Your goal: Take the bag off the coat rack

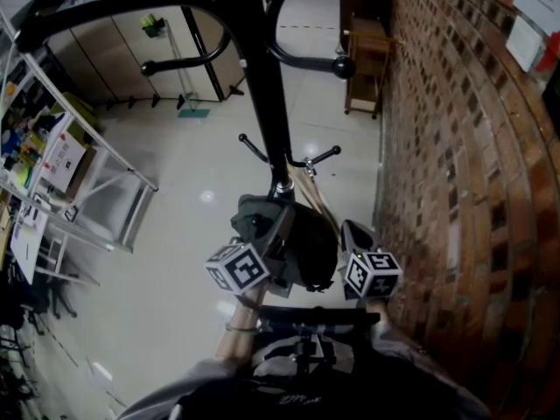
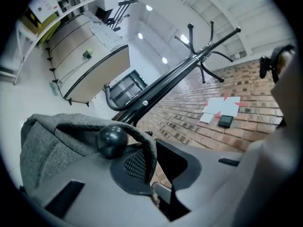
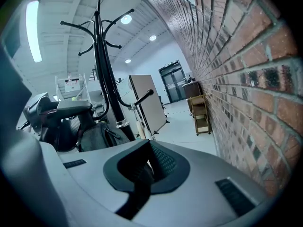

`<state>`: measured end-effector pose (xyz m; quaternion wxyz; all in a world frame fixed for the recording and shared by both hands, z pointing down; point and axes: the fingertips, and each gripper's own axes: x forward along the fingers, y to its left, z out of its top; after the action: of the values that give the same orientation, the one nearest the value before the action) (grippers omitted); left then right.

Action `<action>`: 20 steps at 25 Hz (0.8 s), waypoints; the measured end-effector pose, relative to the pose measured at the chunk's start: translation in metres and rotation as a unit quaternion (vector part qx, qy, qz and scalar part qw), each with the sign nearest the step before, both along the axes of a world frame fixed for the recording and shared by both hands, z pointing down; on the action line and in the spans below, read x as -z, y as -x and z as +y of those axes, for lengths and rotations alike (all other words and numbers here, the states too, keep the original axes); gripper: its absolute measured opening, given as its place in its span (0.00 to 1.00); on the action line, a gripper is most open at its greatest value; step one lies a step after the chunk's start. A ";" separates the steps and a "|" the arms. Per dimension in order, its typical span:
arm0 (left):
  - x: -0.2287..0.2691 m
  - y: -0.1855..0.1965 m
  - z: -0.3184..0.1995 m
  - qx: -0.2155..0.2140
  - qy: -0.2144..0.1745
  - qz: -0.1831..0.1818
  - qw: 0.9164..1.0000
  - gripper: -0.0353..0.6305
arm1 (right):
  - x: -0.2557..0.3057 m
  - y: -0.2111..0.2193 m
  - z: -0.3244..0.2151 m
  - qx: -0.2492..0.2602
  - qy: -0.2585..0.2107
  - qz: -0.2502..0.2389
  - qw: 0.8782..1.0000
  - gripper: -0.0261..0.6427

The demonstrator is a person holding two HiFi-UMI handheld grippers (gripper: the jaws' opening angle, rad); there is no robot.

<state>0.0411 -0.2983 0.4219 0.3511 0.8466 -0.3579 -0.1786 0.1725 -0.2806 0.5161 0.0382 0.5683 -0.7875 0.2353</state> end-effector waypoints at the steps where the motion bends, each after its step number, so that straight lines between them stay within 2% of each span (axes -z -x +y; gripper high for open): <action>1: 0.004 0.000 0.003 -0.004 -0.001 0.005 1.000 0.12 | 0.000 -0.001 0.000 0.001 -0.002 0.001 1.000 0.03; 5: 0.016 0.000 0.014 -0.014 -0.009 0.024 1.000 0.12 | 0.004 -0.007 0.005 -0.011 -0.005 0.003 1.000 0.03; 14: 0.021 0.010 0.039 -0.018 -0.022 -0.005 1.000 0.12 | 0.009 -0.008 0.016 -0.023 -0.009 0.002 1.000 0.03; 20: 0.008 0.045 0.054 0.013 -0.004 -0.017 1.000 0.12 | 0.010 0.008 0.026 -0.021 -0.008 0.004 1.000 0.03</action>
<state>-0.0041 -0.2442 0.4135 0.3388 0.8465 -0.3739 -0.1697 0.1648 -0.2543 0.5060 0.0316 0.5860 -0.7770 0.2276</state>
